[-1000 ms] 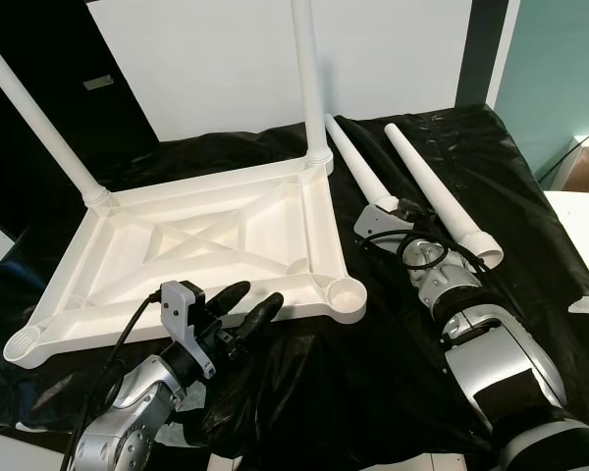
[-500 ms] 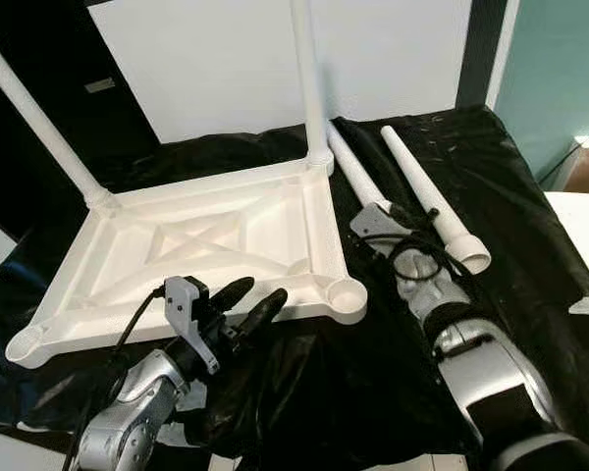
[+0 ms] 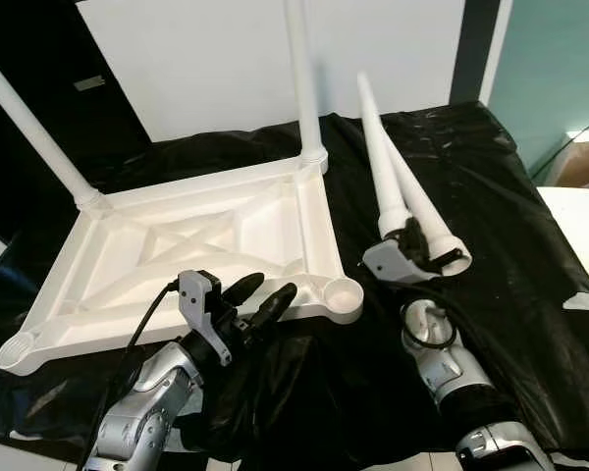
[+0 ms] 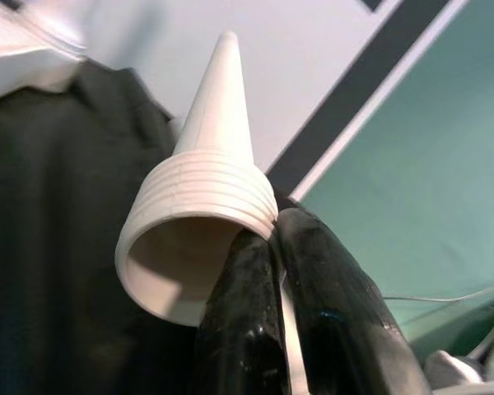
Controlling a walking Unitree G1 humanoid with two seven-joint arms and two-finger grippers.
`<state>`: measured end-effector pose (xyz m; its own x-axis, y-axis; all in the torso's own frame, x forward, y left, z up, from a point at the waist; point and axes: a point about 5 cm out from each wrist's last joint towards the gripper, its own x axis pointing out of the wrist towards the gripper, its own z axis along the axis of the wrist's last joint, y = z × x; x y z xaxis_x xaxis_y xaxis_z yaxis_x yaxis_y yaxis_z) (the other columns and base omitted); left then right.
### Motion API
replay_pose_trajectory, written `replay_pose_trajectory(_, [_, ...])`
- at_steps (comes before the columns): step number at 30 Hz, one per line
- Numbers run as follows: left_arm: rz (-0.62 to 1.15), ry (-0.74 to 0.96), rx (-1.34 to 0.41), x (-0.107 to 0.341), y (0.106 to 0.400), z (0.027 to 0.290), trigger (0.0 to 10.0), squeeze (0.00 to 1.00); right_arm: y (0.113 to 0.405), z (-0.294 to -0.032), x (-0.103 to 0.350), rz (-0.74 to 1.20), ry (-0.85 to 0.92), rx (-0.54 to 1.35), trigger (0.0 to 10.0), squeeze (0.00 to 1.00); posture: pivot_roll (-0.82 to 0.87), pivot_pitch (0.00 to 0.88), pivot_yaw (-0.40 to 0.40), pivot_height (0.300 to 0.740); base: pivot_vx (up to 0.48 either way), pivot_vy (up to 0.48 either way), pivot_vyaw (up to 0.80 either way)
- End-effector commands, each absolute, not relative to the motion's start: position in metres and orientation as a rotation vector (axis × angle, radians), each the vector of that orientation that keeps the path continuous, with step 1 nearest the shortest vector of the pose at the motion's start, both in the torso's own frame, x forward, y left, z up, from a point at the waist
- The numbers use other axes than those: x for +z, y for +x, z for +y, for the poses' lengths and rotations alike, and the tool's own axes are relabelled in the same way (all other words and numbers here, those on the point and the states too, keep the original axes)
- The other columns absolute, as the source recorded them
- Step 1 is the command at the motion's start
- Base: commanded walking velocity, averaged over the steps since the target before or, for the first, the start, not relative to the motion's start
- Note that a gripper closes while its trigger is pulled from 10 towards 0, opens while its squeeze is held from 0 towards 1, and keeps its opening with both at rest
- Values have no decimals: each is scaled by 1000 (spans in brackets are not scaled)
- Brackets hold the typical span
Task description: Building children table
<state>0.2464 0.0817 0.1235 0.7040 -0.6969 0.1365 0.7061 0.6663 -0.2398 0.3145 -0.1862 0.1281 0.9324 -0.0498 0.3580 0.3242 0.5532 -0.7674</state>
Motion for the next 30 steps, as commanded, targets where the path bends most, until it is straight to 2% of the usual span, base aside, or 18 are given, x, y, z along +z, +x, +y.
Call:
replay_pose_trajectory(1, [-35, -276, -809, 122, 247, 84, 10000, 0, 314, -178, 133, -354, -959, -220, 0, 0, -2, 0, 164, 740, 0, 0, 0])
replay_pose_trajectory(5, [-59, -298, -830, 126, 255, 81, 10000, 0, 294, -167, 165, -630, -1046, -232, 0, 0, -39, 0, 161, 740, 0, 0, 0])
replay_pose_trajectory(8, [-67, -331, -827, 128, 258, 81, 10000, 0, 285, -161, 172, -724, -1086, -220, 0, 0, -40, 0, 160, 740, 0, 0, 0])
replay_pose_trajectory(11, [-95, -534, -824, 145, 270, 87, 10000, 0, 262, -152, 179, -944, -1182, -168, 0, 0, -45, 0, 146, 740, 0, 0, 0])
replay_pose_trajectory(12, [-95, -534, -824, 145, 270, 87, 10000, 0, 262, -152, 179, -944, -1182, -168, 0, 0, -45, 0, 146, 740, 0, 0, 0])
replay_pose_trajectory(15, [-138, -820, -852, 165, 279, 93, 10000, 0, 251, -152, 180, -1043, -1244, -117, 0, 0, -58, 0, 146, 740, 0, 0, 0])
replay_pose_trajectory(16, [-138, -820, -852, 165, 279, 93, 10000, 0, 251, -152, 180, -1043, -1244, -117, 0, 0, -58, 0, 146, 740, 0, 0, 0])
replay_pose_trajectory(18, [-202, -1000, -889, 179, 282, 96, 10000, 0, 247, -154, 179, -1067, -1280, -80, 0, 0, -67, 0, 147, 740, 0, 0, 0])
replay_pose_trajectory(19, [-202, -1000, -889, 179, 282, 96, 10000, 0, 247, -154, 179, -1067, -1280, -80, 0, 0, -67, 0, 147, 740, 0, 0, 0])
replay_pose_trajectory(20, [-247, -1101, -919, 188, 286, 99, 10000, 0, 242, -155, 176, -1075, -1311, -43, 0, 0, -72, 0, 146, 740, 0, 0, 0])
replay_pose_trajectory(30, [-240, -1188, -925, 197, 303, 101, 10000, 0, 227, -156, 163, -1154, -1386, 77, 0, 0, -81, 0, 147, 740, 0, 0, 0])
